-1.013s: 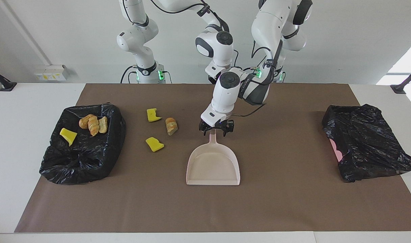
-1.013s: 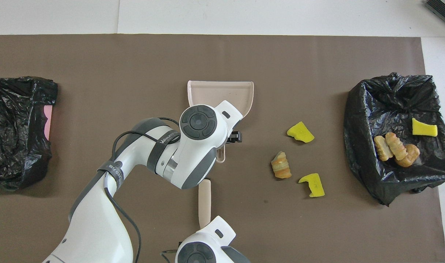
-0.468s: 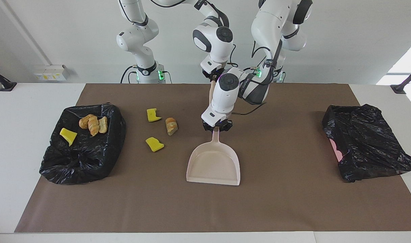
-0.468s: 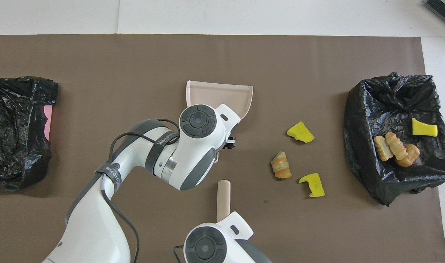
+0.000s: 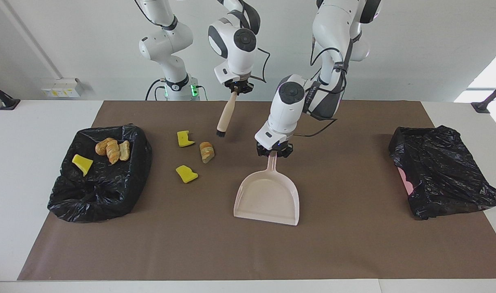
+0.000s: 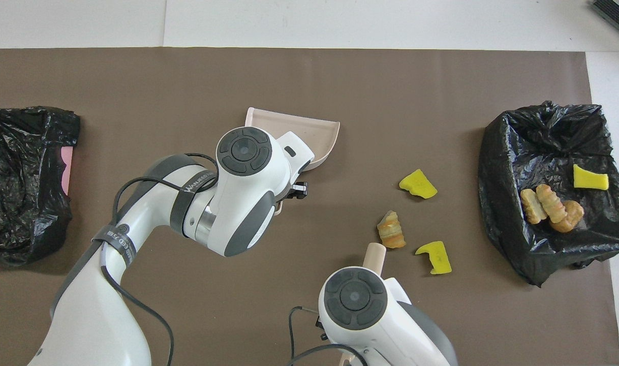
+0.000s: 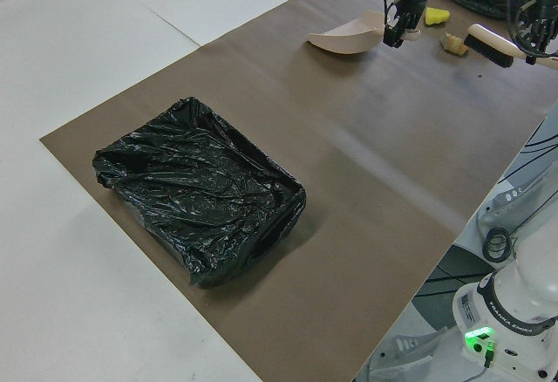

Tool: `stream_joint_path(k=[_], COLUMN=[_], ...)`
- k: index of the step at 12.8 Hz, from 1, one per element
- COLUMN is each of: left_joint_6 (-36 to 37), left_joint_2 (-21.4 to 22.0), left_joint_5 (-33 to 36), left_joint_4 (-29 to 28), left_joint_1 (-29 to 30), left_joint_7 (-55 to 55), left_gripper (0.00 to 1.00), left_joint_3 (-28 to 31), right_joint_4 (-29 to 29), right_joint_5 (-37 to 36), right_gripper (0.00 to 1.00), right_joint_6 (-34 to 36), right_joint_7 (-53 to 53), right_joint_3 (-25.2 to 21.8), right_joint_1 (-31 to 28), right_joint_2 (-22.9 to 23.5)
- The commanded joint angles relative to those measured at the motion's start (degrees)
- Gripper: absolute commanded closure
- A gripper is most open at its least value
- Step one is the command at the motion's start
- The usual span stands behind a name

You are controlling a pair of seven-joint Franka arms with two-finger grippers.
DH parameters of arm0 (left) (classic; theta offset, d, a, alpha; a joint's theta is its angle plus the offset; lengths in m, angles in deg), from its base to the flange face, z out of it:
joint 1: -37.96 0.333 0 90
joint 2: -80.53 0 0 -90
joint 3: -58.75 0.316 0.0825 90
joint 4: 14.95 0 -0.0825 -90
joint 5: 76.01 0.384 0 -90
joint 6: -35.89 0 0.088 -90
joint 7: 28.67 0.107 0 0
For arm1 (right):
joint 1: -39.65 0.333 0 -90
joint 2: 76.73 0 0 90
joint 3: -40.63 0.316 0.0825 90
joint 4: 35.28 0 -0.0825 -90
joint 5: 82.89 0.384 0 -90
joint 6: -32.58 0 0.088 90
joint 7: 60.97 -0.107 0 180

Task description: Sweep and dump trash in bin

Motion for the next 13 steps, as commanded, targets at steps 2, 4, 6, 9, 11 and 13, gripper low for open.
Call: stream_joint_path(k=[2,4,6,9,11,13], left_joint_6=[-0.12,-1.00,-1.53,-3.63,-4.26,-4.26], left_joint_2=[4.69,5.31,5.84,5.67,5.66,5.84], left_joint_5=[-0.03,-0.12,-0.12,-0.12,-0.12,-0.12], left_joint_4=[-7.87,-9.64,-10.44,-10.53,-10.62,-11.32], left_joint_1=[1.37,2.59,2.60,2.69,2.69,2.69], left_joint_7=[2.81,2.81,2.63,2.63,2.63,2.81], left_gripper=[1.00,0.36,0.12,0.03,0.15,0.52], left_joint_3=[0.00,-0.09,-0.09,-0.09,-0.09,-0.09], right_joint_4=[-2.36,-5.34,-10.52,-18.43,-23.62,-27.58], right_joint_5=[-1.31,-3.40,-6.13,-7.73,-7.73,-7.64], right_gripper=[1.00,1.00,1.00,1.00,1.00,1.00], right_joint_6=[2.83,3.63,3.63,1.27,-2.41,-5.76], right_joint_7=[-6.98,-7.86,-7.17,-6.29,-4.80,-1.12], right_joint_3=[0.60,0.60,0.68,0.68,0.69,0.69], right_joint_1=[-5.29,-5.64,-6.35,-7.48,-8.45,-11.87], right_joint_2=[-0.87,-3.06,-6.75,-12.20,-15.45,-17.66])
